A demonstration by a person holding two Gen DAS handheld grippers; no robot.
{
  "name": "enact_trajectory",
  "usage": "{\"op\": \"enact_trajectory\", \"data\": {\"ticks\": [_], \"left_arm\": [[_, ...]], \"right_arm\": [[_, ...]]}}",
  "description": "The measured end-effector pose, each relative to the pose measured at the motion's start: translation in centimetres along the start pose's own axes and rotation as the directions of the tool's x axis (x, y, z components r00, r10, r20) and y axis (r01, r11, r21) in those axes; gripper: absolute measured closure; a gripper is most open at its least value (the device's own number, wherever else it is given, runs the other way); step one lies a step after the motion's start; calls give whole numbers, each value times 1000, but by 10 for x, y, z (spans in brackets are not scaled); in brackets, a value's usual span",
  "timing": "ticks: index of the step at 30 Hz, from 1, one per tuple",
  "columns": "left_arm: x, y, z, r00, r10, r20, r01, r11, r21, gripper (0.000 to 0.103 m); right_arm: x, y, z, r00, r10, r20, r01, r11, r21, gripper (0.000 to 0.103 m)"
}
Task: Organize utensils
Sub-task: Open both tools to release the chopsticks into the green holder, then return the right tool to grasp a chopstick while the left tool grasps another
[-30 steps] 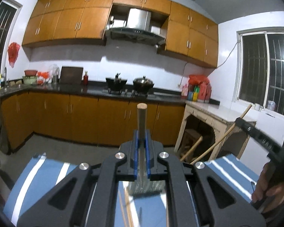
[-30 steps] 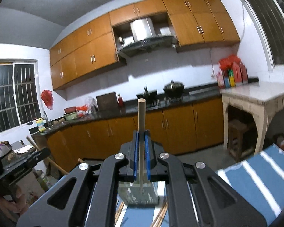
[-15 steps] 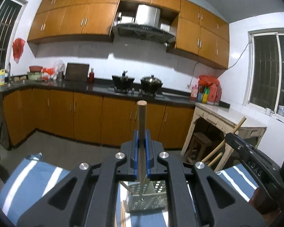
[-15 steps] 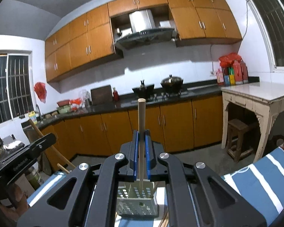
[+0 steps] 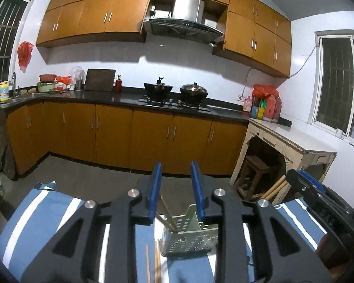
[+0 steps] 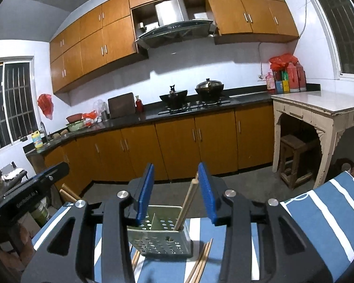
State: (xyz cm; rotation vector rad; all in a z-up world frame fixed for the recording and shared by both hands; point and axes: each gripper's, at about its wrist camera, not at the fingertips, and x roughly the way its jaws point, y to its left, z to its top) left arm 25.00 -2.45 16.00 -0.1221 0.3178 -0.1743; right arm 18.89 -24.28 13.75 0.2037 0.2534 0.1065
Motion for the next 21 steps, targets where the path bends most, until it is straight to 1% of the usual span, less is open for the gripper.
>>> {"op": "enact_trajectory", "data": {"ticks": [3, 6, 10, 12, 13, 15, 16, 18, 19, 20, 21], "left_arm": [[-16, 5, -1, 1000, 9, 8, -9, 1000, 6, 70], [-35, 12, -10, 1000, 17, 1, -17, 1000, 7, 69], [-56, 22, -31, 999, 38, -21, -38, 999, 13, 64], [-64, 29, -49, 998, 55, -42, -54, 998, 17, 63], [-66, 33, -61, 996, 70, -58, -68, 997, 23, 61], [-66, 42, -82, 992, 89, -95, -87, 996, 27, 59], [-64, 48, -95, 988, 97, -123, -95, 995, 25, 59], [-58, 56, -117, 977, 115, -180, -113, 993, 22, 59], [-55, 59, -126, 971, 121, -204, -119, 993, 21, 59], [-49, 65, -142, 960, 120, -252, -122, 993, 9, 59], [-47, 69, -153, 953, 115, -281, -120, 993, 0, 59]], "right_arm": [[-11, -5, 0, 1000, -11, 1, 11, 1000, 7, 63], [-25, -14, -7, 1000, -24, -15, 24, 999, 21, 63], [-39, -27, -33, 996, -56, -73, 58, 998, 27, 63], [-39, -32, -48, 991, -73, -112, 77, 997, 30, 63], [-37, -35, -60, 986, -81, -146, 86, 996, 34, 63], [-31, -39, -80, 974, -89, -208, 99, 994, 39, 63], [-24, -41, -98, 961, -95, -260, 109, 993, 39, 63], [-17, -42, -122, 939, -89, -331, 110, 993, 44, 63], [-9, -41, -138, 921, -70, -384, 99, 993, 57, 64], [-4, -40, -151, 905, -55, -421, 92, 993, 68, 66], [2, -38, -164, 887, -37, -461, 83, 993, 80, 70]]}}
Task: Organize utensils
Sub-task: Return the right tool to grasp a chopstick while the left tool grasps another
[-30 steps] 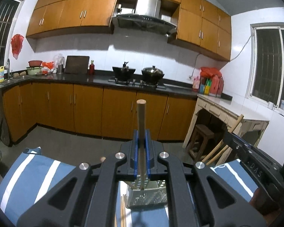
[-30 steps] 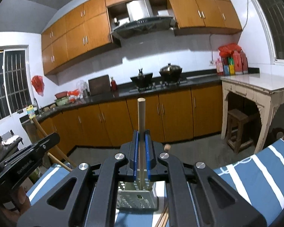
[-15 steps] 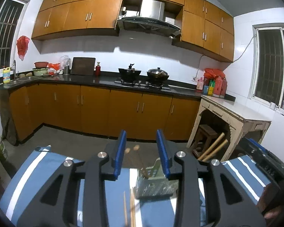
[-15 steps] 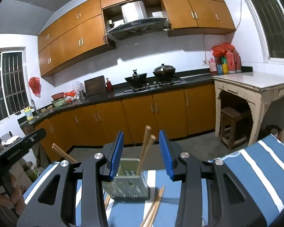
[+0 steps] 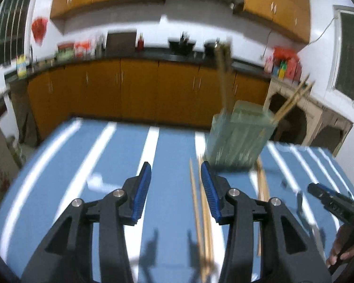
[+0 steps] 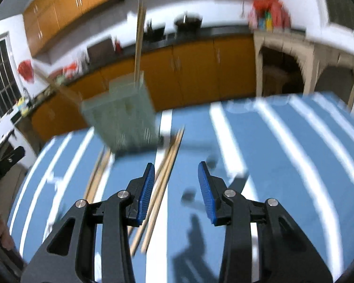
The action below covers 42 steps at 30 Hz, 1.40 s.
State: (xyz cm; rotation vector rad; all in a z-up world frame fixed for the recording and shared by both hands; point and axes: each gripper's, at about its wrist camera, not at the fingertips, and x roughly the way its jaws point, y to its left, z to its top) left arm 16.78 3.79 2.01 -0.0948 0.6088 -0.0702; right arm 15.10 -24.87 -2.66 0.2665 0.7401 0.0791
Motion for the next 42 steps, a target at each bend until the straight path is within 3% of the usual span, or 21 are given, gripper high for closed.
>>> {"op": "enact_trajectory", "data": {"ticks": [5, 12, 17, 21, 30, 42], "left_arm": [[20, 11, -34, 994, -4, -106, 2, 1000, -17, 59], [31, 8, -42, 989, -2, -150, 3, 1000, 4, 60], [42, 1, -44, 983, -24, -184, 25, 1000, 5, 61], [49, -4, -47, 976, -48, -214, 49, 999, -3, 64], [63, -22, -55, 962, -75, -262, 87, 996, 34, 75], [81, -38, -68, 949, -43, -311, 74, 993, 91, 87]], "right_arm": [[27, 18, -25, 996, 15, -92, -17, 999, -31, 76], [49, 26, -27, 990, -27, -138, 16, 997, -76, 79], [51, 27, -32, 990, -51, -129, 38, 994, -106, 80], [51, 27, -32, 988, -105, -115, 87, 985, -149, 94], [42, -25, -24, 979, -179, -98, 177, 984, -25, 96], [42, -26, -26, 979, -177, -96, 175, 984, -30, 95]]}}
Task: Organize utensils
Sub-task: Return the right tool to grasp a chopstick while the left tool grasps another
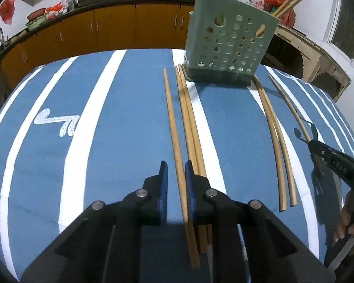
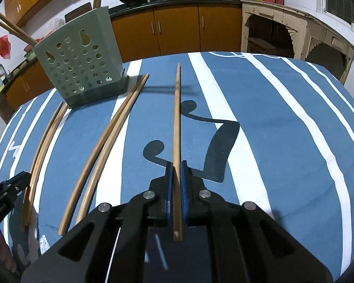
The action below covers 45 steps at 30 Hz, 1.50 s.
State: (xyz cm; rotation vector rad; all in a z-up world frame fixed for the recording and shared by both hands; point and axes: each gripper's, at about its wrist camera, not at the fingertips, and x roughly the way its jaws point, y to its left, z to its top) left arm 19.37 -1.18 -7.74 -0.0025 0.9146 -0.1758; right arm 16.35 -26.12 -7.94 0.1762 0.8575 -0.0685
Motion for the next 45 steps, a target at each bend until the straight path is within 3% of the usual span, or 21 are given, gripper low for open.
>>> {"op": "enact_trajectory", "data": {"ticks": [4, 12, 24, 37, 40, 45], "left_arm": [[1, 0, 0, 1000, 19, 5, -19, 1000, 8, 95], [11, 35, 20, 995, 100, 19, -99, 994, -44, 95], [-2, 47, 5, 998, 54, 23, -54, 998, -27, 94], [-13, 42, -11, 998, 64, 19, -63, 998, -12, 95], [-17, 42, -8, 998, 61, 16, -61, 998, -9, 95], [-41, 43, 4, 993, 69, 91, -69, 998, -1, 95]], "right_arm": [[-1, 3, -1, 1000, -4, 2, 4, 1000, -21, 95], [0, -7, 2, 1000, -8, 9, 8, 1000, 6, 95], [-2, -4, -1, 1000, -12, 6, 12, 1000, -7, 95], [-12, -8, -9, 1000, 14, -2, -14, 1000, 7, 96], [-23, -10, -6, 999, 18, 35, -18, 1000, 7, 96], [-49, -13, 5, 992, 28, 119, -28, 1000, 1, 96]]}}
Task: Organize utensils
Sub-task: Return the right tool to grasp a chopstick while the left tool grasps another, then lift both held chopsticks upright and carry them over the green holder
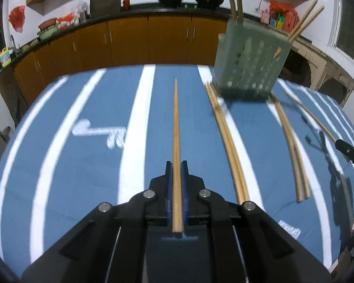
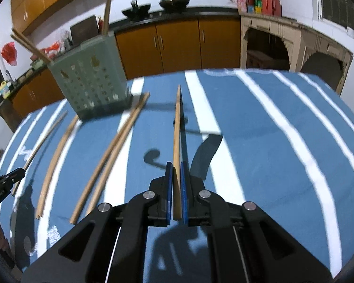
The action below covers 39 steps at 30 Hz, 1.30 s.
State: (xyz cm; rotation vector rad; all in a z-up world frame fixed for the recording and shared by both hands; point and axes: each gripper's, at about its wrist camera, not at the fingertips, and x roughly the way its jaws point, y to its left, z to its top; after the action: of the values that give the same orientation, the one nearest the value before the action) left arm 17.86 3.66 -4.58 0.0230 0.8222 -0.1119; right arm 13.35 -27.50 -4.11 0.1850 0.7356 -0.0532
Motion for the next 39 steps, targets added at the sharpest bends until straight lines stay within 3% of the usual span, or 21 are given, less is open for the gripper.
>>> {"op": "enact_trajectory", "data": {"ticks": [7, 16, 27, 39], "left_arm": [[-40, 7, 25, 990, -16, 143, 20, 1000, -23, 95], [-81, 14, 49, 956, -47, 291, 72, 994, -77, 95], [-99, 13, 63, 937, -53, 346, 86, 993, -82, 95], [-121, 5, 83, 917, -67, 392, 93, 994, -48, 95]], "right_arm": [[-31, -5, 24, 991, 21, 131, -23, 1000, 17, 96], [-55, -8, 41, 968, 60, 243, -70, 997, 36, 96], [-67, -5, 53, 953, 87, 292, -103, 994, 40, 96], [-93, 9, 90, 922, 144, 360, -148, 989, -16, 96]]}}
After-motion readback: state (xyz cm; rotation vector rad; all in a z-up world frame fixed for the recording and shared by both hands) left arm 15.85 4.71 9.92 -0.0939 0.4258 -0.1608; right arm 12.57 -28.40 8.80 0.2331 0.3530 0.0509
